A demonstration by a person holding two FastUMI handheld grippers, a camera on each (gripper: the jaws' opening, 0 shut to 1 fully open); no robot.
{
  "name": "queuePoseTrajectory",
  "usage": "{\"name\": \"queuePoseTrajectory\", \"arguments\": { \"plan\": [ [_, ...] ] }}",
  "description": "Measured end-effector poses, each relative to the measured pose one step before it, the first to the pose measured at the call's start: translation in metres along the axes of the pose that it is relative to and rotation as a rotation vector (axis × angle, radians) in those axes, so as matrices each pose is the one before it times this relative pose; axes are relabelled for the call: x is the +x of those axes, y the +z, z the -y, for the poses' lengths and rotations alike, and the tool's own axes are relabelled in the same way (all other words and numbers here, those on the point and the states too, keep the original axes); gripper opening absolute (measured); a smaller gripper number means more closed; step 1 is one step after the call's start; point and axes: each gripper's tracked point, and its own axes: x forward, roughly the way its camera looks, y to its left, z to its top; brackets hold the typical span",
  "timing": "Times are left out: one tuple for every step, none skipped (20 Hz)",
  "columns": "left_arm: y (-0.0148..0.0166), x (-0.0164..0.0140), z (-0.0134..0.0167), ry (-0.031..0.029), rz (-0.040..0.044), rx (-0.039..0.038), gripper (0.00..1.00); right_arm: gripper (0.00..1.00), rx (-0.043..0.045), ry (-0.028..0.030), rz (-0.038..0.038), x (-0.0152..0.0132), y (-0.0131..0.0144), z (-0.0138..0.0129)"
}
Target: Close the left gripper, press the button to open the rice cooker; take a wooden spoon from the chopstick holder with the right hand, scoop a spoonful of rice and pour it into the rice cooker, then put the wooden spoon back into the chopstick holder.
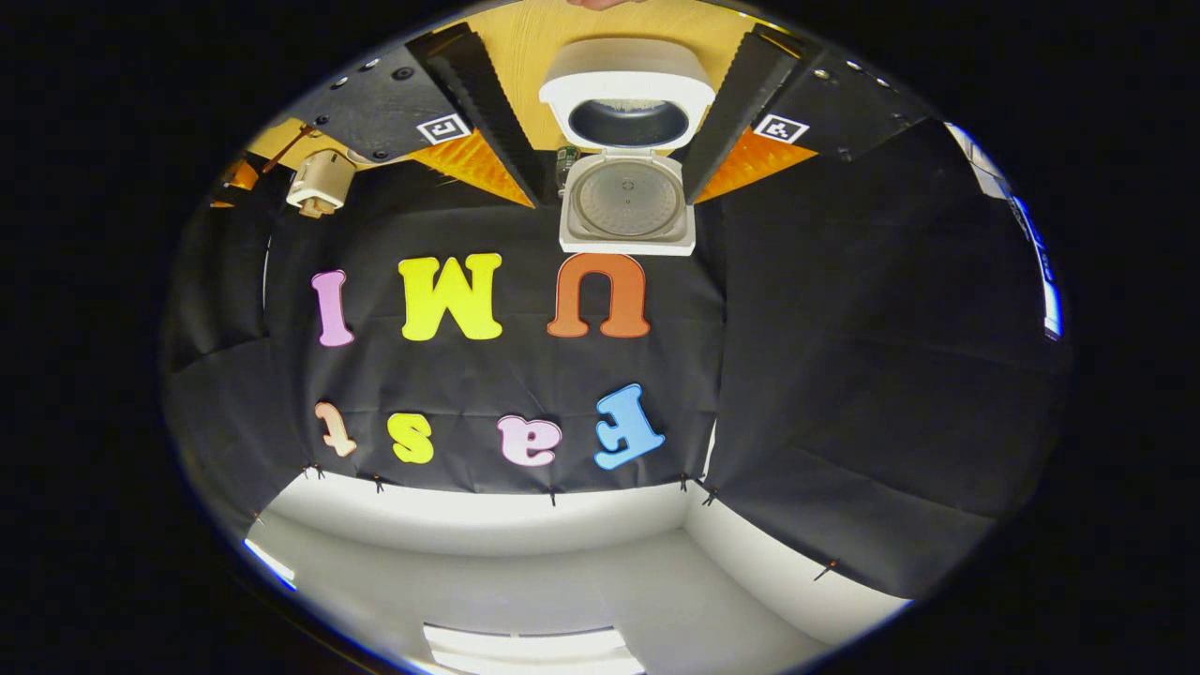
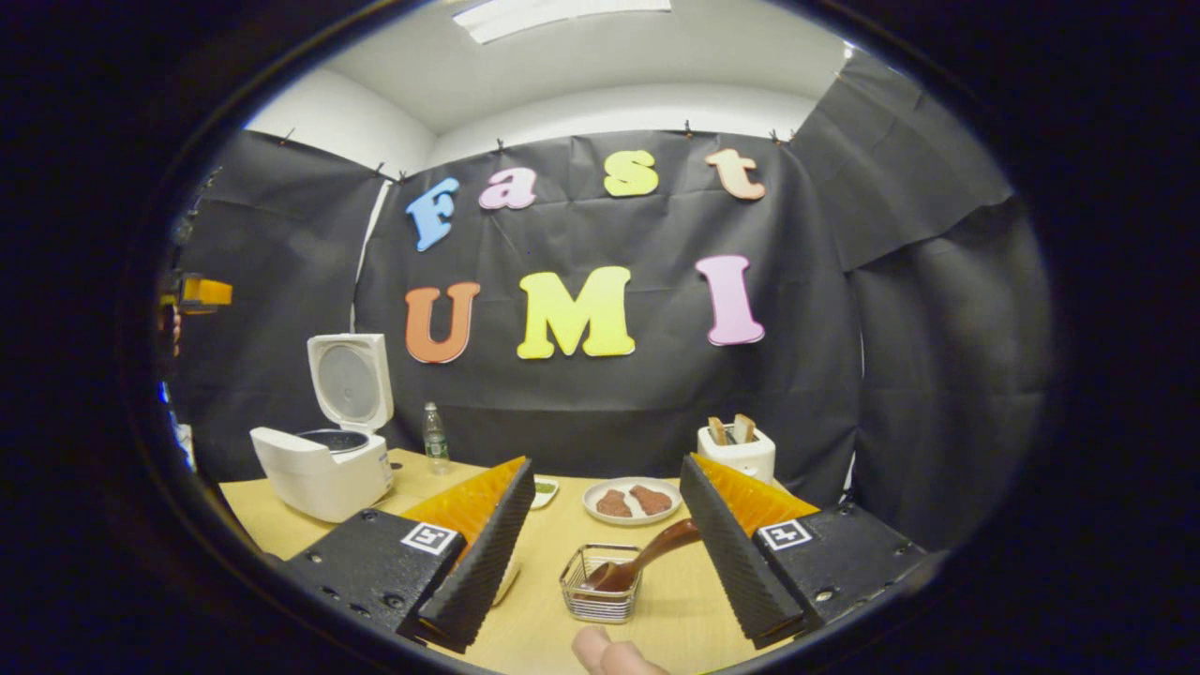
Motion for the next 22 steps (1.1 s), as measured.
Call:
{"name": "queuePoseTrajectory", "arguments": {
  "plan": [
    [0.00021, 0.01494, -0.00465, 0.00094, -0.00281, -0.00304, 0.94, 0.96, -0.00539, 0.01254, 0.00583, -0.00120, 0.00049, -0.00259],
    [0.00187, 0.01545, -0.00456, 0.00234, 0.00081, 0.00034, 0.94, 0.96, 0.00089, 0.01451, 0.00909, -0.00075, 0.00253, -0.00304],
    [0.00195, 0.01626, -0.00557, 0.00505, 0.00482, -0.00016, 0.94, 1.00, 0.00388, 0.00816, 0.00781, -0.00036, 0.00136, -0.00120],
    [0.00190, 0.01729, -0.00576, 0.00314, 0.00528, 0.00259, 0.94, 0.96, 0.00364, 0.00814, 0.00551, -0.00013, 0.00080, -0.00080],
    [0.00361, 0.01823, -0.00488, 0.00811, 0.01083, -0.00020, 0.94, 1.00, -0.00050, 0.00863, 0.00424, 0.00118, -0.00185, -0.00019],
    [0.00399, 0.02053, -0.00436, 0.00563, 0.01174, -0.01040, 0.94, 1.00, -0.00185, 0.00387, 0.00193, 0.00080, -0.00051, -0.00028],
    [0.00158, 0.01607, -0.00067, -0.00385, 0.00991, -0.00793, 0.94, 1.00, -0.00567, 0.00491, 0.00397, 0.00022, -0.00096, -0.00029],
    [0.00360, 0.01976, 0.00084, -0.00787, 0.01640, -0.00712, 0.94, 0.96, -0.00648, 0.00385, 0.00679, 0.00086, -0.00075, 0.00047],
    [0.00192, 0.01890, 0.00179, -0.00400, 0.01120, -0.01025, 0.94, 0.96, -0.00692, 0.00401, 0.00672, 0.00036, -0.00079, -0.00059],
    [-0.00166, 0.01742, 0.00138, -0.00518, 0.00115, -0.00423, 0.94, 0.96, -0.00732, 0.00598, 0.00657, 0.00126, -0.00014, -0.00054],
    [-0.00209, 0.01717, 0.00185, -0.00114, 0.00302, 0.00552, 0.94, 1.00, -0.01182, 0.00931, 0.00722, 0.00217, -0.00094, -0.00162],
    [-0.00181, 0.01600, -0.00186, 0.01141, 0.00163, 0.01474, 0.94, 1.00, -0.00912, 0.00378, 0.00262, 0.00150, -0.00245, -0.00053],
    [-0.00527, 0.01641, 0.00032, 0.00858, -0.00567, 0.01246, 0.94, 1.00, -0.00455, 0.00908, 0.00487, 0.00057, -0.00119, -0.00188],
    [-0.00553, 0.01559, 0.00152, 0.00249, -0.00677, 0.00496, 0.94, 1.00, 0.00013, 0.01076, -0.00184, 0.00187, -0.00237, -0.00305],
    [-0.00461, 0.01598, 0.00507, -0.00390, -0.00841, 0.00725, 0.94, 1.00, 0.00124, 0.01217, -0.00177, 0.00311, -0.00205, -0.00377],
    [-0.00809, 0.01285, 0.00055, 0.00696, -0.01182, 0.01413, 0.94, 1.00, 0.00066, 0.00853, -0.00766, 0.00294, -0.00288, -0.00180],
    [-0.00858, 0.01554, -0.00044, 0.01326, -0.00685, 0.01221, 0.94, 1.00, 0.00331, 0.00647, -0.00371, 0.00313, -0.00136, -0.00259],
    [-0.01224, 0.01625, 0.00244, 0.01238, -0.02692, 0.02611, 0.94, 1.00, -0.00031, 0.00564, -0.00543, 0.00267, -0.00189, -0.00298],
    [-0.00861, 0.01497, -0.00101, 0.02414, -0.01079, 0.01973, 0.94, 1.00, -0.00669, 0.00549, -0.01159, 0.00303, -0.00265, -0.00256],
    [-0.00796, 0.01416, 0.00391, 0.00635, -0.02302, 0.01383, 0.94, 1.00, -0.01204, 0.00723, -0.01158, 0.00161, -0.00315, -0.00327],
    [-0.00516, 0.00890, 0.00667, -0.00681, -0.00759, 0.00809, 0.94, 1.00, -0.01105, 0.00461, -0.00940, 0.00231, -0.00241, -0.00380],
    [0.00087, 0.00754, 0.00213, 0.00017, -0.00168, 0.01044, 0.94, 0.96, -0.01094, 0.00646, -0.00755, 0.00132, -0.00293, -0.00409]
  ]
}}
